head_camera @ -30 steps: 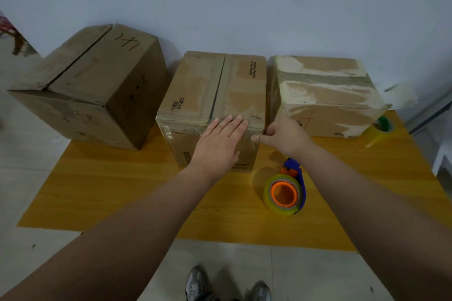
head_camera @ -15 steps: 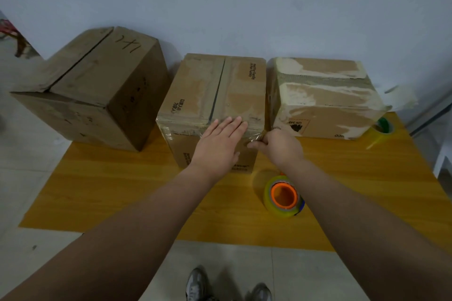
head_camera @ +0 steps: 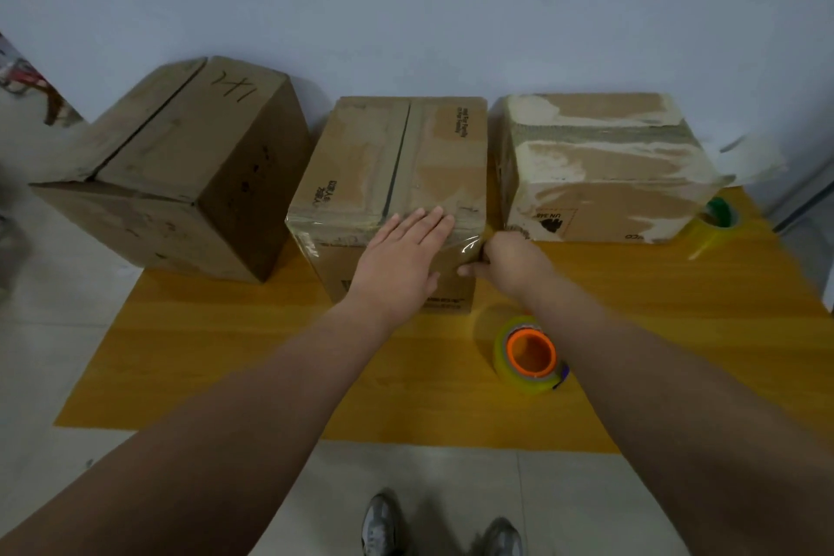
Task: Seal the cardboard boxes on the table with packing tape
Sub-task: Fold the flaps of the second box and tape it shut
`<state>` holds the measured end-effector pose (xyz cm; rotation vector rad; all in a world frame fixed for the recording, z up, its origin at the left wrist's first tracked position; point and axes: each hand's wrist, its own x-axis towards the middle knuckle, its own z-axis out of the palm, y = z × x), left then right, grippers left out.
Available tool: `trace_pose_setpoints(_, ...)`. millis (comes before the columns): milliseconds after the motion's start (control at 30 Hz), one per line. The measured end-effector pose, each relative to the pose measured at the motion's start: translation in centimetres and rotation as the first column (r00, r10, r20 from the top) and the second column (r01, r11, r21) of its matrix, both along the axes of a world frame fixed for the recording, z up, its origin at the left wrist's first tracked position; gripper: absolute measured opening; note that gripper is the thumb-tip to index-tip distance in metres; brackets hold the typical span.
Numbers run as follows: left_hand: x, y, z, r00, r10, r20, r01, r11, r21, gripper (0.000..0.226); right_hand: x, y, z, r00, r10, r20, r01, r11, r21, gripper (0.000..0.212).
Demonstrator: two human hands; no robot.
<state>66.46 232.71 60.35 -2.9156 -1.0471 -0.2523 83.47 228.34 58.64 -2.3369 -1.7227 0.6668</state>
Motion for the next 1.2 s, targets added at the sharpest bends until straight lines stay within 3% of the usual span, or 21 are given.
trace_pose_setpoints(100, 0.0, 0.0, -0.1, 1.000, 0.006, -0.007, -0.006, 1.000, -0.001, 0.073, 0.7, 0.1, 3.0, 0.998, 0.045, 0.038, -0.048, 0.997, 0.064, 0.039)
trace_pose_setpoints(200, 0.0, -0.2, -0.1, 1.000, 0.002, -0.004, -0.002, 1.000, -0.011, 0.072, 0.9, -0.5, 4.4, 0.999, -0.012, 0.053, 0.003, 0.986, 0.168, 0.050)
trace_pose_setpoints(300, 0.1, -0.1, 0.2, 1.000, -0.011, -0.004, 0.011, 1.000, -0.023, 0.071, 0.1, -1.5, 4.4, 0.991, -0.092, 0.101, 0.053, 0.939, 0.341, 0.032)
trace_pose_setpoints(367, -0.1, 0.0, 0.3, 1.000, -0.024, 0.000, 0.024, 0.999, -0.033, 0.070, -1.1, -2.0, 3.6, 0.985, -0.057, 0.161, -0.015, 0.910, 0.415, 0.054)
trace_pose_setpoints(500, -0.7, 0.7, 0.5, 0.994, -0.093, -0.058, 0.091, 0.995, -0.029, 0.072, -2.8, -2.3, 1.8, 0.946, 0.143, 0.291, -0.239, 0.915, 0.325, 0.061)
trace_pose_setpoints(800, -12.7, 6.3, 0.3, 0.998, 0.006, -0.058, -0.002, 0.999, 0.055, 0.064, -4.0, -2.6, 0.3, 0.943, -0.007, 0.333, -0.126, 0.918, 0.377, 0.060)
trace_pose_setpoints(900, -14.3, 7.8, 0.5, 0.998, -0.038, 0.052, 0.036, 0.999, 0.027, 0.053, -4.4, -2.5, 0.2, 0.948, -0.059, 0.314, -0.085, 0.900, 0.427, 0.056)
trace_pose_setpoints(1067, -13.5, 9.2, 1.0, 0.948, -0.151, 0.279, 0.146, 0.989, 0.039, 0.034, -4.4, -1.8, 0.4, 0.983, -0.135, 0.123, 0.050, 0.845, 0.532, 0.042)
trace_pose_setpoints(1133, -13.6, 9.5, 1.0, 0.928, -0.189, 0.321, 0.192, 0.981, 0.021, 0.032, -4.2, -2.2, 0.8, 0.979, -0.095, 0.178, 0.006, 0.894, 0.448, 0.051)
trace_pose_setpoints(1200, -14.3, 10.0, 0.9, 0.918, -0.250, 0.309, 0.259, 0.966, 0.011, 0.032, -4.7, -2.5, 1.3, 0.951, -0.039, 0.305, -0.065, 0.945, 0.322, 0.072)
